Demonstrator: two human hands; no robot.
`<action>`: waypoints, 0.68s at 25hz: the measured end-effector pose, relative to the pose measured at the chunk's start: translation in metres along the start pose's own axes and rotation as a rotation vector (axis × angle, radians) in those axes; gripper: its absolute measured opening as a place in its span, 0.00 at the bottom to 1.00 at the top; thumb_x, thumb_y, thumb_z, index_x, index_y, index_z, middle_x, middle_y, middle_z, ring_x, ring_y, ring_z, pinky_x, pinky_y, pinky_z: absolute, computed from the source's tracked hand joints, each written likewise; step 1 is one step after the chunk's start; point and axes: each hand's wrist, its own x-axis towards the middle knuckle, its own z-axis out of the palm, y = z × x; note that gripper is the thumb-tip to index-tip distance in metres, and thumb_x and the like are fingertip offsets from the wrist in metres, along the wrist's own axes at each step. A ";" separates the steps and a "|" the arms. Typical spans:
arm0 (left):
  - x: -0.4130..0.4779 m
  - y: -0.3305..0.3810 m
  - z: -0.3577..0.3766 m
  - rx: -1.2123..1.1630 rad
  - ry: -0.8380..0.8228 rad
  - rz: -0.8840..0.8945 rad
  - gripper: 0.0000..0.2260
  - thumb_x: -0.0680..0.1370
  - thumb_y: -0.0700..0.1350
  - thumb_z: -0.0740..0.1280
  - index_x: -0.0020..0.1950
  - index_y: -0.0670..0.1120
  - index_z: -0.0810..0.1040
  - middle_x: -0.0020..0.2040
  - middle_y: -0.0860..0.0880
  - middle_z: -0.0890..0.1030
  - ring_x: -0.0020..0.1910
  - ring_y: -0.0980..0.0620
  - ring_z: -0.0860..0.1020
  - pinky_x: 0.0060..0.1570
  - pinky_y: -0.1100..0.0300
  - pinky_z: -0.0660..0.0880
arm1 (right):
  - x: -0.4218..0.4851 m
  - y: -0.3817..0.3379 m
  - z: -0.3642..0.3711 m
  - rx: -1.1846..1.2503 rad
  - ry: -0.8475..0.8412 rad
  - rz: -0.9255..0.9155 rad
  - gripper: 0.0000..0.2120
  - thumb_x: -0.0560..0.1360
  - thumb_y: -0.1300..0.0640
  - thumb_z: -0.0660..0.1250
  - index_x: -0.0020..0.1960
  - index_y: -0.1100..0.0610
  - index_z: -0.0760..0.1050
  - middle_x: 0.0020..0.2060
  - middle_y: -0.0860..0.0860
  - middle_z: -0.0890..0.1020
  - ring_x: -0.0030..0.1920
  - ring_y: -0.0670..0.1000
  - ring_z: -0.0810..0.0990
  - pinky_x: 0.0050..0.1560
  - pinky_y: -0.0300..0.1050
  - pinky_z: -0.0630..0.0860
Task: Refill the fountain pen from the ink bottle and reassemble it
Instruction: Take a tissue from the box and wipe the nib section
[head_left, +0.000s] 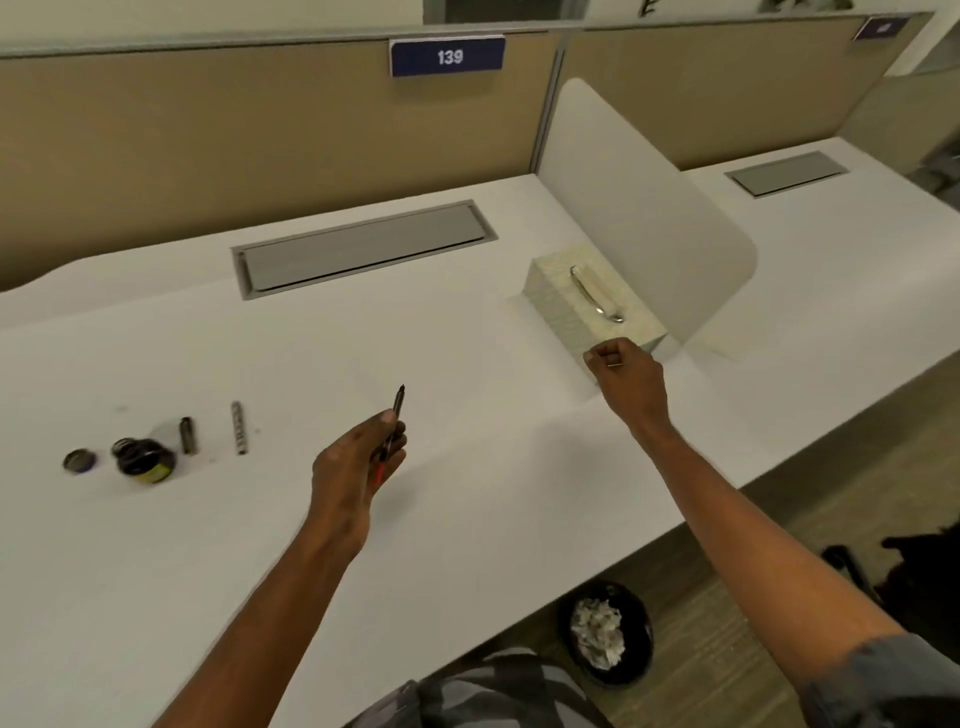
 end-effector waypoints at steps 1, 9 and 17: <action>0.001 -0.006 0.016 -0.003 -0.006 -0.007 0.11 0.76 0.43 0.74 0.56 0.40 0.84 0.46 0.46 0.87 0.51 0.47 0.84 0.56 0.53 0.79 | 0.015 0.005 -0.005 -0.003 0.011 -0.018 0.08 0.77 0.51 0.74 0.52 0.55 0.82 0.46 0.50 0.87 0.48 0.52 0.85 0.53 0.48 0.80; 0.013 -0.037 0.108 0.008 -0.028 -0.055 0.10 0.76 0.43 0.73 0.56 0.40 0.84 0.45 0.47 0.86 0.50 0.48 0.84 0.55 0.54 0.80 | 0.119 0.013 -0.023 -0.030 0.056 -0.188 0.15 0.77 0.54 0.74 0.62 0.58 0.81 0.56 0.54 0.84 0.50 0.54 0.85 0.54 0.51 0.82; 0.037 -0.029 0.131 0.055 -0.023 -0.036 0.11 0.76 0.44 0.74 0.56 0.41 0.84 0.46 0.47 0.87 0.50 0.48 0.84 0.57 0.54 0.80 | 0.164 0.001 -0.012 -0.143 -0.100 -0.148 0.12 0.74 0.50 0.76 0.55 0.54 0.86 0.47 0.50 0.88 0.48 0.48 0.86 0.51 0.41 0.79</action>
